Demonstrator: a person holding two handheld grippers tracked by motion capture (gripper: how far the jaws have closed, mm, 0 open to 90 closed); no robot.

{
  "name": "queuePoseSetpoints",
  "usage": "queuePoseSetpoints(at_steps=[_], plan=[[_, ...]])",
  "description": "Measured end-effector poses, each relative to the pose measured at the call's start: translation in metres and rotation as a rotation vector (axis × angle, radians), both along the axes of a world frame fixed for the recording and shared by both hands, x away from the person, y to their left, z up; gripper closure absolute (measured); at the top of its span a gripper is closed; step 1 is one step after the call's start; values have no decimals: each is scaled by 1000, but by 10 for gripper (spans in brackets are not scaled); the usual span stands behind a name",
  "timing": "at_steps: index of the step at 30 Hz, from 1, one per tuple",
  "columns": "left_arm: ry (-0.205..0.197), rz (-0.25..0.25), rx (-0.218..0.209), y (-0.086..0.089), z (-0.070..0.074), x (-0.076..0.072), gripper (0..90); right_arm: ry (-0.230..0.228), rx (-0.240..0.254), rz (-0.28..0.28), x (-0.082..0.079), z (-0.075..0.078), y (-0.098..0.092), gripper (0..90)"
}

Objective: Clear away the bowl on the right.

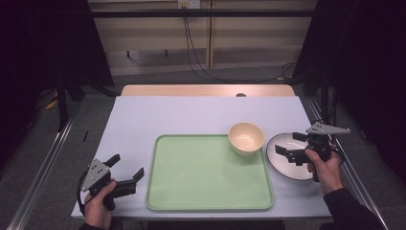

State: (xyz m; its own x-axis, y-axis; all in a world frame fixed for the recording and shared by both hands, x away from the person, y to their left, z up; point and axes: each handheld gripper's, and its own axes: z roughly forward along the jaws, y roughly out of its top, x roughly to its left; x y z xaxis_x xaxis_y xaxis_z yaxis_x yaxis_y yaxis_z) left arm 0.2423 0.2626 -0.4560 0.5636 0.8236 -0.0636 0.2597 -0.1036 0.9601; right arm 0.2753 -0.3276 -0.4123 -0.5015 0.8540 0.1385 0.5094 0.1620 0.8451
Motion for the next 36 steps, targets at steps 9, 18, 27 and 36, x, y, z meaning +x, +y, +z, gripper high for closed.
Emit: queuePoseSetpoints(at_steps=[9, 18, 27, 36], plan=[[-2, 0, -1, -1, 0, 0, 4, 3, 7, -16, -20, -8, -9, 63], [0, 4, 0, 0, 0, 0, 4, 0, 23, -30, -34, -12, -17, 70], [2, 3, 3, 0, 0, 0, 4, 12, 31, -39, -49, -23, -25, 77], [2, -2, 1, 0, -1, 0, 4, 10, 32, -54, -61, -30, -32, 81]])
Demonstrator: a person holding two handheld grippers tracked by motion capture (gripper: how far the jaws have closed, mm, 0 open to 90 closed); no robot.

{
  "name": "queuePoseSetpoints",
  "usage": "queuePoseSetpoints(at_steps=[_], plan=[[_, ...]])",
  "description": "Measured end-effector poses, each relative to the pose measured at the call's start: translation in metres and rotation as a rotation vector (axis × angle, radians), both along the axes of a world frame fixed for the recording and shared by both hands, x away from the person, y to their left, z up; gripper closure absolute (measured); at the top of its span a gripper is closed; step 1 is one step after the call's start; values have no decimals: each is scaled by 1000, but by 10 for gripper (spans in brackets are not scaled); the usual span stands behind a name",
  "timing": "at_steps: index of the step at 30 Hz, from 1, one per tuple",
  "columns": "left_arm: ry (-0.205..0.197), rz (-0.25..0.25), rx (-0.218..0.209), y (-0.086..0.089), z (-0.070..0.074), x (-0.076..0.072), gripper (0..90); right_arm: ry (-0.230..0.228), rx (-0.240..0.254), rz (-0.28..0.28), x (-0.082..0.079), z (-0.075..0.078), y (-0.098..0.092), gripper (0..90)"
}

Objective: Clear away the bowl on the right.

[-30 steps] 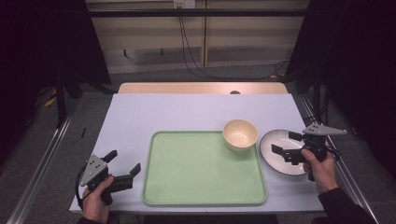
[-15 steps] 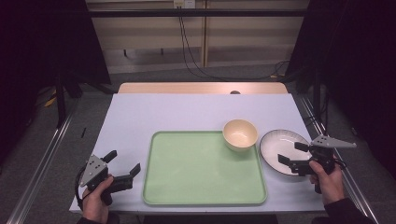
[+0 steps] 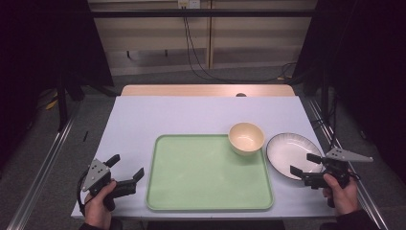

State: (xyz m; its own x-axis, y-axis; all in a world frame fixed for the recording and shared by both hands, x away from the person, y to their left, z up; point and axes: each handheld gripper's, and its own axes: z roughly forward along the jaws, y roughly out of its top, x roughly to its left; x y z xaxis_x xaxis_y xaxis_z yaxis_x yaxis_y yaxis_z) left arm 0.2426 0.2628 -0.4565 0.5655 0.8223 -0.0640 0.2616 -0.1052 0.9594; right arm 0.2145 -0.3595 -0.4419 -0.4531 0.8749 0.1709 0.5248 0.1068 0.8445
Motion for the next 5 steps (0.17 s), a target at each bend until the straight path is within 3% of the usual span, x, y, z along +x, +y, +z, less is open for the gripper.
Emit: queuePoseSetpoints(at_steps=[5], plan=[[1, 3, 3, 0, 0, 0, 4, 25, -25, 11, 2, -5, 4, 82]])
